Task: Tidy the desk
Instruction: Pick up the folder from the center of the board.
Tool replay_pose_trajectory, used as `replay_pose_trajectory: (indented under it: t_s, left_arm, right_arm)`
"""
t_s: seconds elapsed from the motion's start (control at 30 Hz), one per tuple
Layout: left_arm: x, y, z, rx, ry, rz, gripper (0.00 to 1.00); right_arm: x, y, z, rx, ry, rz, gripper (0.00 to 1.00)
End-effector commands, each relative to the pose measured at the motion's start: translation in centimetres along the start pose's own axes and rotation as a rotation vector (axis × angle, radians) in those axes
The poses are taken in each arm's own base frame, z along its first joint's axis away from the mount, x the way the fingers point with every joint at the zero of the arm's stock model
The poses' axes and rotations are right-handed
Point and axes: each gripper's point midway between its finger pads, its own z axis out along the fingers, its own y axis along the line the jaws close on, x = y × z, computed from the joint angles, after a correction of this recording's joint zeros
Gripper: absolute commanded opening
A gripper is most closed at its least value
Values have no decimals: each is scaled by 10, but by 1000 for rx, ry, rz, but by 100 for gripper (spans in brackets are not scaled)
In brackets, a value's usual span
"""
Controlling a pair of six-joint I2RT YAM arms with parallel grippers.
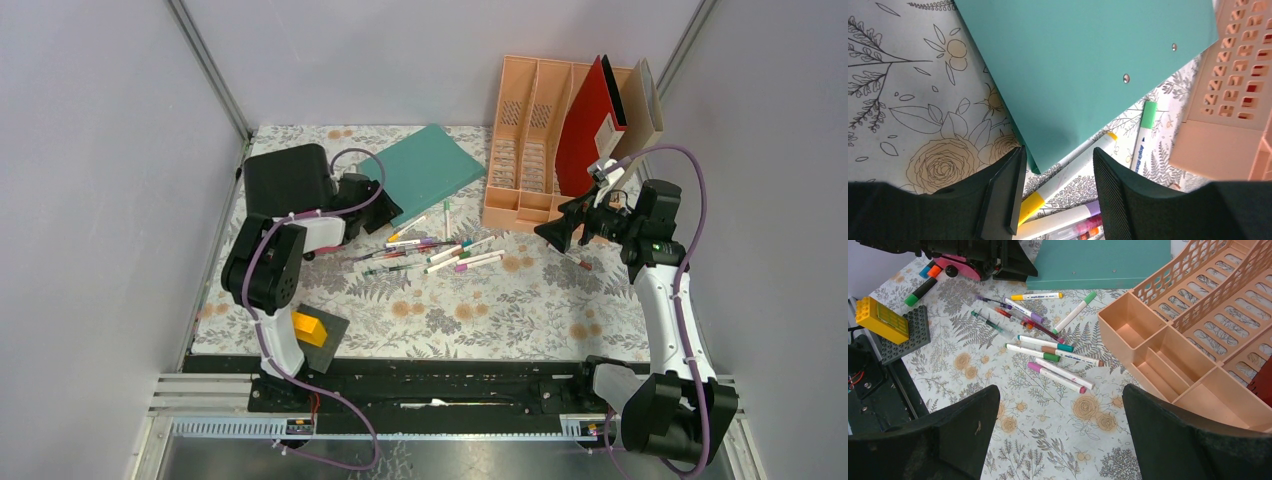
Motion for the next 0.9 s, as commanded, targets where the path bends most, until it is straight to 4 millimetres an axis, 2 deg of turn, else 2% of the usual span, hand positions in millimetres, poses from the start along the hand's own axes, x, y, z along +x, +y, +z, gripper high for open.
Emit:
replay_pose_trajectory:
  t_s: [0.0, 0.23, 0.5, 0.7, 0.87]
  left_arm:
    - [-34, -15, -13, 117, -98, -158, 55]
    - [-36, -32, -20, 259, -120, -246, 47]
    - [-32, -43, -10, 355, -86, -318, 45]
    - [-34, -41, 1, 354, -87, -367, 45]
    - [-41, -42, 0, 387, -119, -419, 40]
  right_arm:
    - [-7, 7, 1, -38, -17, -38, 100]
    - [-6, 7, 1, -40, -15, -38, 100]
    - [-7, 8, 0, -42, -17, -38, 100]
    - [-7, 9, 0, -47, -18, -37, 100]
    - [-7, 9, 0, -50, -18, -36, 100]
